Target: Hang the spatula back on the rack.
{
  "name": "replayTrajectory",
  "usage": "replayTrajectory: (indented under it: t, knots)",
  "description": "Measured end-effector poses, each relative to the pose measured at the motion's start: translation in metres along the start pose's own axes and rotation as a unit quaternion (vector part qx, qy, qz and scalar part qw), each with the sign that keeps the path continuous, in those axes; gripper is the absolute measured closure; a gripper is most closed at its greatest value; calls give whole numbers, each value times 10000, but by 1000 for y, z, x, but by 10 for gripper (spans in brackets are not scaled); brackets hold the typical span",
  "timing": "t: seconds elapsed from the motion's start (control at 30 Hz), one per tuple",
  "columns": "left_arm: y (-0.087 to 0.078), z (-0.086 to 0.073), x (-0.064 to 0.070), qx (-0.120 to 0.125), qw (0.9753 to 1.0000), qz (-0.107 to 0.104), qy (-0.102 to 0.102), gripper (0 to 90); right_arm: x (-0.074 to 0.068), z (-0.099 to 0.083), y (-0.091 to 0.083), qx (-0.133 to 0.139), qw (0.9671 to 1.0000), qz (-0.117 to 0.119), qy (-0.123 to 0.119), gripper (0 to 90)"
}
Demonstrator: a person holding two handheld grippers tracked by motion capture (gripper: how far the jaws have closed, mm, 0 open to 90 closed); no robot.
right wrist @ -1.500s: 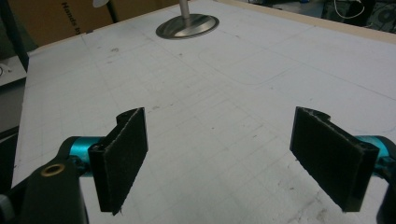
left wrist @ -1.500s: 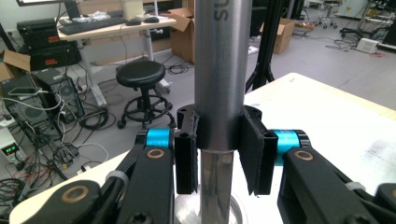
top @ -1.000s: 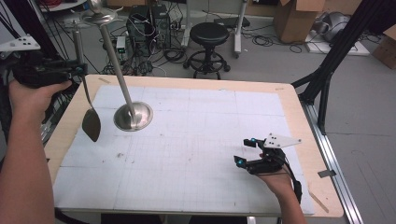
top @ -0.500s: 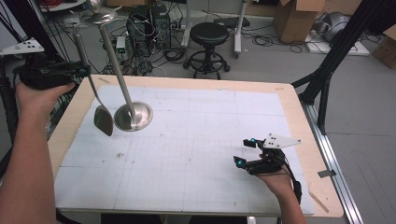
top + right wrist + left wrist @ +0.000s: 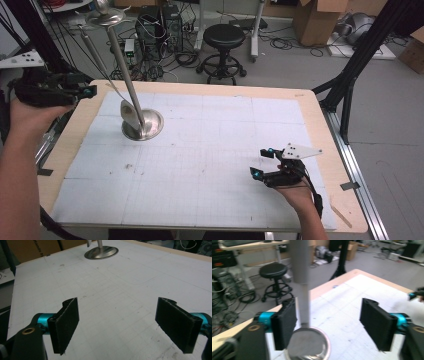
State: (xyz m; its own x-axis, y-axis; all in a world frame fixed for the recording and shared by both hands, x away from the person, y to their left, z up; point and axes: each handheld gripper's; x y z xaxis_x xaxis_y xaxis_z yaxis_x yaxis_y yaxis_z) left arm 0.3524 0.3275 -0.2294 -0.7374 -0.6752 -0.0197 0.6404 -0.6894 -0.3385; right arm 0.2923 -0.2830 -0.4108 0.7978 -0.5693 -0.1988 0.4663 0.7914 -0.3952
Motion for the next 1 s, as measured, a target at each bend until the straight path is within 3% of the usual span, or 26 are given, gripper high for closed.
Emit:
replayTrajectory:
  t: [0.07, 0.17, 0.33, 0.43, 0.6, 0.8, 1.0]
  knots:
    - [2, -5, 11, -31, 9999, -87, 124, 239, 0, 0, 0, 4, 10000, 0, -48, 181]
    - [6, -14, 22, 80, 9994, -304, 139, 227, 0, 0, 0, 11, 10000, -3, -18, 181]
    - [9, -31, 35, 414, 9983, -409, -6, 218, 0, 0, -1, 33, 10000, -27, -40, 181]
    - [12, -41, 41, 495, 9977, -467, -38, 218, -1, 1, -1, 38, 10000, -16, -17, 181]
    - [20, -51, 50, 371, 9978, -545, 43, 217, -1, 1, 1, 2, 10000, -16, -27, 181]
    - [26, -64, 63, 409, 9972, -613, 152, 214, 0, 1, 0, 20, 10000, -13, -33, 181]
    - [31, -86, 74, 410, 9962, -762, 85, 187, -1, 0, 0, 7, 10000, -14, -28, 181]
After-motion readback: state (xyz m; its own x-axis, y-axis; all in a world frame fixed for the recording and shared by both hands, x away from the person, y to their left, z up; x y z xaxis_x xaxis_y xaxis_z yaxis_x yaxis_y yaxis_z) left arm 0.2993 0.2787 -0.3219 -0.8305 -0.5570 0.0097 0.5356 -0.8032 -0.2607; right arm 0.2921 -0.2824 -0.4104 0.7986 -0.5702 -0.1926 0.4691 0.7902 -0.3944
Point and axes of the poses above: each handheld gripper's, and its own axes: y roughly forward along the jaws, z roughly out of its top, x roughly to its right, and after that the axes turned 4 degrees about y, right-handed
